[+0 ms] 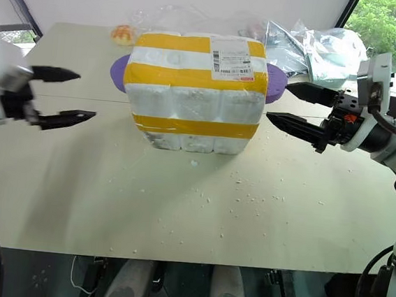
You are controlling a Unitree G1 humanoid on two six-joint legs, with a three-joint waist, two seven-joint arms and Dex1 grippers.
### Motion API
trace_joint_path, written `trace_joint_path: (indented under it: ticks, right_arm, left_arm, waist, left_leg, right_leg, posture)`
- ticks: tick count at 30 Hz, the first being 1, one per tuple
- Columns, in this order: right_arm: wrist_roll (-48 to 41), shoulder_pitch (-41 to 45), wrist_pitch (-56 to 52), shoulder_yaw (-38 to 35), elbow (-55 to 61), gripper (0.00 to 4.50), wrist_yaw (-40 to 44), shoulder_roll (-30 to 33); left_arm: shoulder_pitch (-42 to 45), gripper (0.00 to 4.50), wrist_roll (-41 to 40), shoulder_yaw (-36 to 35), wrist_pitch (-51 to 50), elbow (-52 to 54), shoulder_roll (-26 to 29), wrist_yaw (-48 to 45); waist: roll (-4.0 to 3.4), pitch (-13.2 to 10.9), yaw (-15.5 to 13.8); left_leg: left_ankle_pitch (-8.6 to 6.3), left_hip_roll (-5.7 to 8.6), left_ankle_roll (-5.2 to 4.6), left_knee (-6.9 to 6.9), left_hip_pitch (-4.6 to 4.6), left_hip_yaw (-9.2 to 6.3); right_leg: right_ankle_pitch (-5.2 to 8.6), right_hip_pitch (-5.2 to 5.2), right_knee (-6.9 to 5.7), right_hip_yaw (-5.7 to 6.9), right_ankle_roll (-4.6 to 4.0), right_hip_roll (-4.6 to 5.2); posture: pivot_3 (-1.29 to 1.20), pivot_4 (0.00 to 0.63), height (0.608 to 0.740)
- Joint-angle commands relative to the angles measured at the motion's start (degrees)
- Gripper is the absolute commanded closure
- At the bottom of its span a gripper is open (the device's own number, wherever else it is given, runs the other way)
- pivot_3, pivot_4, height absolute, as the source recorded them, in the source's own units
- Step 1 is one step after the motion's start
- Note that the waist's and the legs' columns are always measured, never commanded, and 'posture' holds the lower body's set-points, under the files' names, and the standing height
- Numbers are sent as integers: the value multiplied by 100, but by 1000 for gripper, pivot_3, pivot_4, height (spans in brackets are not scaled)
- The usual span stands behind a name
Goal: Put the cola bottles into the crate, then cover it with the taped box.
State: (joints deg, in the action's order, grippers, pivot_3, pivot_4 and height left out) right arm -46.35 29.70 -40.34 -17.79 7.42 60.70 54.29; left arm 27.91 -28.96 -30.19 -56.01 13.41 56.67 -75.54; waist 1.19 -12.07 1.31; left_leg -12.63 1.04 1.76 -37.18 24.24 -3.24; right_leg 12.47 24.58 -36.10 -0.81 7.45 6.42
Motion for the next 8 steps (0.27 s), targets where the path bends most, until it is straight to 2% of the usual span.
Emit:
trace_joint_path:
  ticks: [1,4,8]
  right_arm:
    - [200,-49,233,-6,-32,0,245,178]
    - [285,-160,267,-42,-109,0,372,238]
    - [302,-301,249,-94,-96,0,518,291]
  left_arm:
    - [-48,196,-1003,-455,-1008,-689,637,-555]
    - [-175,196,-925,-221,-669,-1194,880,-512]
    - [-126,196,-982,30,-326,-1322,919,-415]
  waist:
    - [-2,-1,25]
    - [-2,0,21]
    - [-2,0,-8]
  left_leg:
    - [0,0,0,2,-3,1]
    - [0,0,0,7,-13,2]
    - [-1,-1,1,6,-16,4]
  right_leg:
    - [1,0,0,-1,1,0]
    - [3,-8,1,-2,0,0]
    - [5,-11,3,-3,-6,1]
  posture:
    - [0,150,737]
    - [0,150,737]
    - [0,150,737]
